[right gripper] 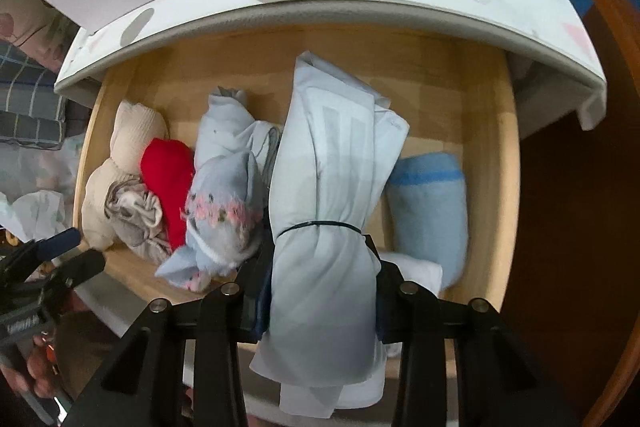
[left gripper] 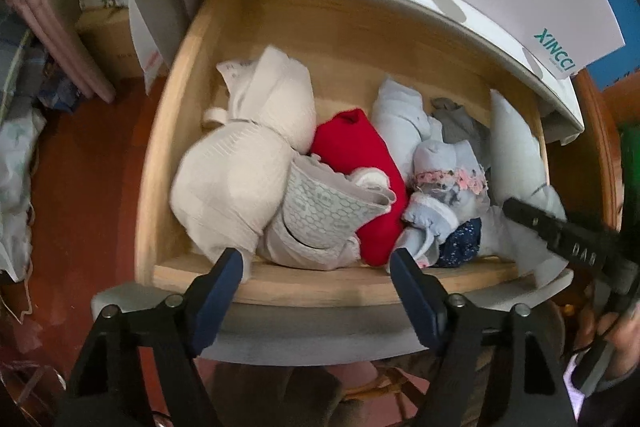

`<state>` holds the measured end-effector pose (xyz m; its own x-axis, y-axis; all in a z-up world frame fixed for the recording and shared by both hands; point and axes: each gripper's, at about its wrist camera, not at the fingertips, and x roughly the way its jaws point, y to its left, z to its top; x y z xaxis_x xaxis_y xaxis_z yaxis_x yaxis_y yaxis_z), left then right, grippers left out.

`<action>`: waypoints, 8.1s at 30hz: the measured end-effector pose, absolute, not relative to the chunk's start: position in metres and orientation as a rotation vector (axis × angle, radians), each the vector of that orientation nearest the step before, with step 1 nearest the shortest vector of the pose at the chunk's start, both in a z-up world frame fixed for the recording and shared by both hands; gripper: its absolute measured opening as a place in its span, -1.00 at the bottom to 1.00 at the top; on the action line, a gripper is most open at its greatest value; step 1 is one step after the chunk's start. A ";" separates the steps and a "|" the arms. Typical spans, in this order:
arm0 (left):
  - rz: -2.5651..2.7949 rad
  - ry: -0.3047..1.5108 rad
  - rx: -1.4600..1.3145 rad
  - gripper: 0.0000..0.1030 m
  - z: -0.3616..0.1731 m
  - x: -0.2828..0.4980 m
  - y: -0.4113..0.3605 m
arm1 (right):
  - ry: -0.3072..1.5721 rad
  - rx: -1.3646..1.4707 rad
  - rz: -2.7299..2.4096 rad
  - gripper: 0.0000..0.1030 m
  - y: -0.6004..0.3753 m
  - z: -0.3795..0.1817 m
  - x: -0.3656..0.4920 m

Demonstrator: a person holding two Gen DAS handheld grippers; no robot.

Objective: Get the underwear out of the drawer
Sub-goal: 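Lower the left tool onto the grey patterned underwear and close it, then lift the grey underwear with the left tool and carry it into the white box, then open the left tool to drop the grey underwear in the box, then withdraw the empty left tool back over the open drawer, then lift the white rolled garment with the right tool and lower it into the box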

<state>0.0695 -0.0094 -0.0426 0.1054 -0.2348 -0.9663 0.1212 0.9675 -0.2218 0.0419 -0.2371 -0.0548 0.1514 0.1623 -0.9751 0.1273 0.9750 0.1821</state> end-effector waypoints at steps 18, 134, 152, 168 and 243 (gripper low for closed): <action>-0.303 1.496 -0.085 0.13 -0.069 0.087 -0.036 | 1.394 0.288 0.041 -0.28 -0.246 -0.067 0.026; -0.240 1.144 0.138 -0.03 0.081 0.276 -0.121 | 1.422 0.219 0.050 -0.25 -0.220 -0.085 0.038; -0.202 1.190 0.163 0.18 0.062 0.279 -0.126 | 1.423 0.224 0.053 -0.25 -0.219 -0.085 0.038; -0.199 1.114 0.187 0.24 0.098 0.242 -0.107 | 1.429 0.225 0.049 -0.25 -0.217 -0.085 0.039; -0.041 1.211 -0.070 0.25 -0.048 0.063 0.002 | 1.261 0.173 0.182 -0.34 -0.210 0.066 -0.002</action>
